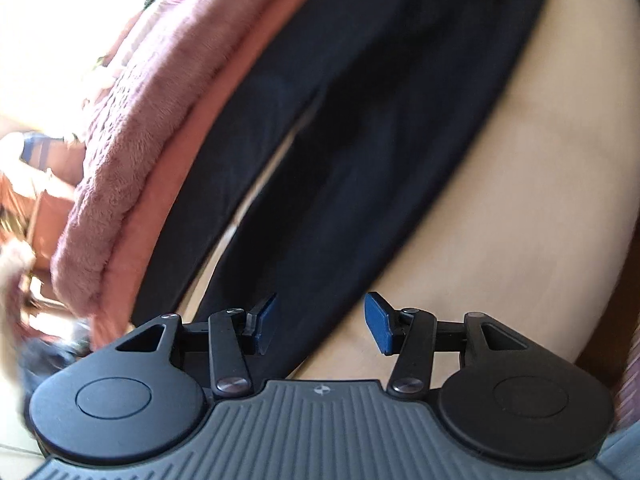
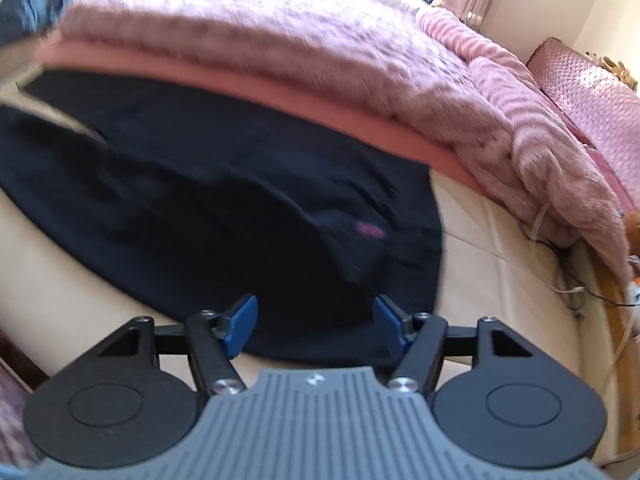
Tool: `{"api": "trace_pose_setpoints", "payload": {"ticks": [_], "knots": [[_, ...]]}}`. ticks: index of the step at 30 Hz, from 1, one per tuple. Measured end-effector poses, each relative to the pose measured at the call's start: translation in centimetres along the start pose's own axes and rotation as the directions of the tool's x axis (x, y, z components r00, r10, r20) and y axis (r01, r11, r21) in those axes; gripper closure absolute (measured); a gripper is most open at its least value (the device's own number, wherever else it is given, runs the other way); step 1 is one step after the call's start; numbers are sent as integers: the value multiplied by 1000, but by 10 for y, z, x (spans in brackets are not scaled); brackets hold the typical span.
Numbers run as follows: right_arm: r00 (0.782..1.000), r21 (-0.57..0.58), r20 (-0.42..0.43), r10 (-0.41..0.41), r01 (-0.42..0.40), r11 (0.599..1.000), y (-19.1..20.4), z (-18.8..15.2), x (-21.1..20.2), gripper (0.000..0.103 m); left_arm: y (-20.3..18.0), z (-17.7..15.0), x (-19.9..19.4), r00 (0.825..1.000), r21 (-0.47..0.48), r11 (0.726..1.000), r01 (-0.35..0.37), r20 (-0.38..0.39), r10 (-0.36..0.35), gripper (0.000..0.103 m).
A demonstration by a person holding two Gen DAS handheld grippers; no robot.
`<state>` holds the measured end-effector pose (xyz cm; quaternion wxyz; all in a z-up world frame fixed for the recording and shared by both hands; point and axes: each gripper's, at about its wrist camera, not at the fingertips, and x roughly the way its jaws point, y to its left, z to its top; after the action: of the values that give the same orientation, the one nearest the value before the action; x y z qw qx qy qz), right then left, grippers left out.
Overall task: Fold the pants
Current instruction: 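Grasp the waistband of the black pants with both grippers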
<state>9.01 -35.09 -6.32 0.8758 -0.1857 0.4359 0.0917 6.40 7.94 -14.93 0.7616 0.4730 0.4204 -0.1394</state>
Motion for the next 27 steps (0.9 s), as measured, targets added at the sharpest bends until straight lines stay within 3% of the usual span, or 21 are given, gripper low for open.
{"api": "trace_pose_setpoints", "payload": {"ticks": [3, 7, 12, 13, 14, 16, 17, 21, 23, 27], "knots": [[996, -48, -66, -55, 51, 998, -17, -16, 20, 43, -6, -12, 18, 999, 68, 998, -5, -49, 8, 45], [991, -95, -114, -76, 65, 993, -29, -25, 38, 43, -8, -10, 26, 999, 75, 997, -26, -45, 29, 45], [987, -271, -126, -97, 60, 961, -21, -34, 48, 43, -21, -2, 30, 993, 116, 988, -104, -40, 110, 46], [987, -306, -129, -100, 56, 951, -20, -36, 48, 43, -23, 0, 31, 991, 114, 986, -119, -41, 124, 51], [986, -343, -134, -103, 51, 938, -18, -39, 49, 43, -26, 2, 30, 990, 105, 986, -126, -43, 131, 66], [982, -410, -147, -118, 48, 911, -14, -41, 49, 43, -27, 7, 38, 985, 60, 987, -147, -77, 152, 91], [980, -442, -150, -130, 51, 896, -12, -44, 50, 43, -27, 8, 42, 983, 28, 989, -147, -103, 149, 98], [973, -526, -160, -166, 58, 848, -12, -50, 60, 46, -16, 12, 37, 982, -99, 979, -177, -90, 169, 102], [970, -577, -165, -179, 52, 815, -11, -55, 67, 52, -3, 11, 29, 982, -199, 963, -184, -81, 171, 102], [976, -614, -155, -153, 26, 789, -10, -56, 75, 56, 36, 11, 11, 986, -426, 890, -163, -45, 158, 102]]}}
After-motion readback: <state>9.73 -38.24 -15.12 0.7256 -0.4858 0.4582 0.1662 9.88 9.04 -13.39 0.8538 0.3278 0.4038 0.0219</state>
